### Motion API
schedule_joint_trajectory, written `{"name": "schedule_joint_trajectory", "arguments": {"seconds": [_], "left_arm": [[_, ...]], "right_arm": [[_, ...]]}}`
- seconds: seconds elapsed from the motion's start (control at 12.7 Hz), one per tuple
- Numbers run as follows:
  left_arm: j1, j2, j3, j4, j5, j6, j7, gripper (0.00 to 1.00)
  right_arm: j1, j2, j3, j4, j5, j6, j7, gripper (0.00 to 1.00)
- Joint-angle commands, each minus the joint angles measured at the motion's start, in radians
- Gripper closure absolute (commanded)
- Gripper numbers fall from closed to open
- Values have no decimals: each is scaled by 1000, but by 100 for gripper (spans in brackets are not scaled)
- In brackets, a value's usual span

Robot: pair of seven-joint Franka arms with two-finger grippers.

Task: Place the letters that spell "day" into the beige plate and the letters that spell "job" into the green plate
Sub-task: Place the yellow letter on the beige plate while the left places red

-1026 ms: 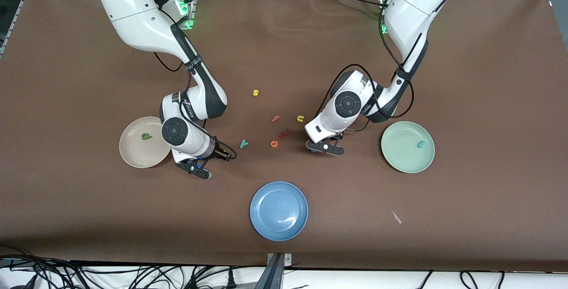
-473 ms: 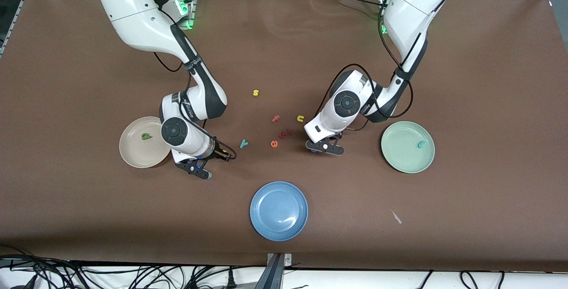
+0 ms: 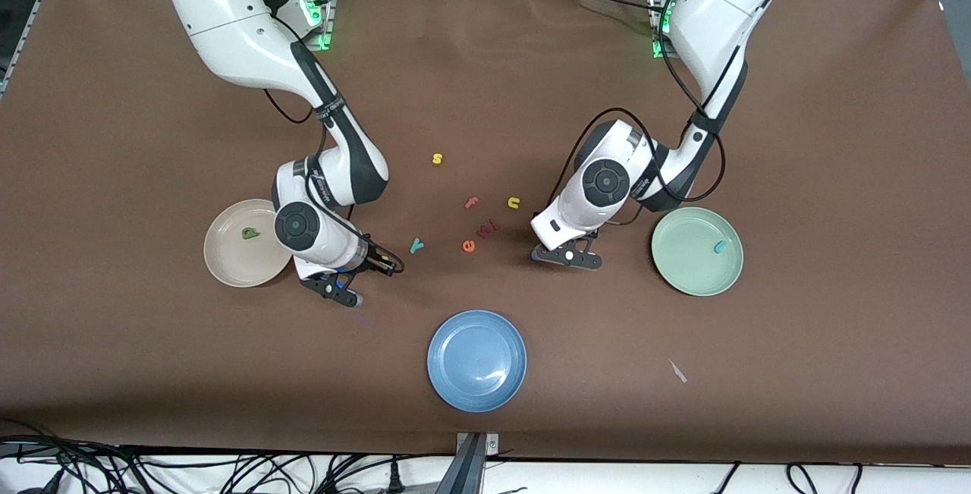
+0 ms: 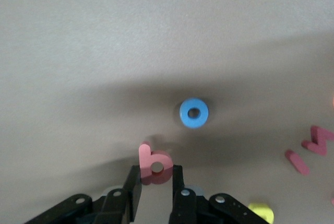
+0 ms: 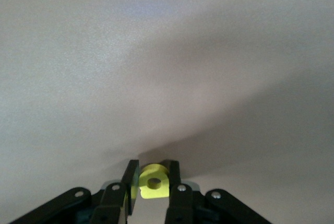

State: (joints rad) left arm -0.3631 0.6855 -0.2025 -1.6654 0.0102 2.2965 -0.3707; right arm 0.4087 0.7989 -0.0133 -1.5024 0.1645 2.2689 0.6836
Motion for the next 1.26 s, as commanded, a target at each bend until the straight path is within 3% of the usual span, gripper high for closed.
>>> {"name": "schedule_joint_trajectory", "arguments": {"seconds": [0.0, 0.24, 0.63, 0.87, 1.18], "left_arm": [[4, -66, 0, -4, 31, -92, -13, 100], [41, -103, 0, -7, 33, -150, 114, 100], [219, -170, 0, -19, 33, -206, 519, 100], [298, -179, 0, -36, 33, -210, 656, 100], [349, -176, -2, -141, 92, -180, 690, 100]], "right_arm": [[-28, -12, -4, 59, -8, -92, -122, 90], [-41, -65, -37, 33, -16, -188, -241, 91], [-41, -272, -143, -229, -16, -183, -606, 90], [-41, -311, -212, -304, -10, -183, -761, 90], [-44, -307, -272, -375, -7, -172, -837, 86]]}}
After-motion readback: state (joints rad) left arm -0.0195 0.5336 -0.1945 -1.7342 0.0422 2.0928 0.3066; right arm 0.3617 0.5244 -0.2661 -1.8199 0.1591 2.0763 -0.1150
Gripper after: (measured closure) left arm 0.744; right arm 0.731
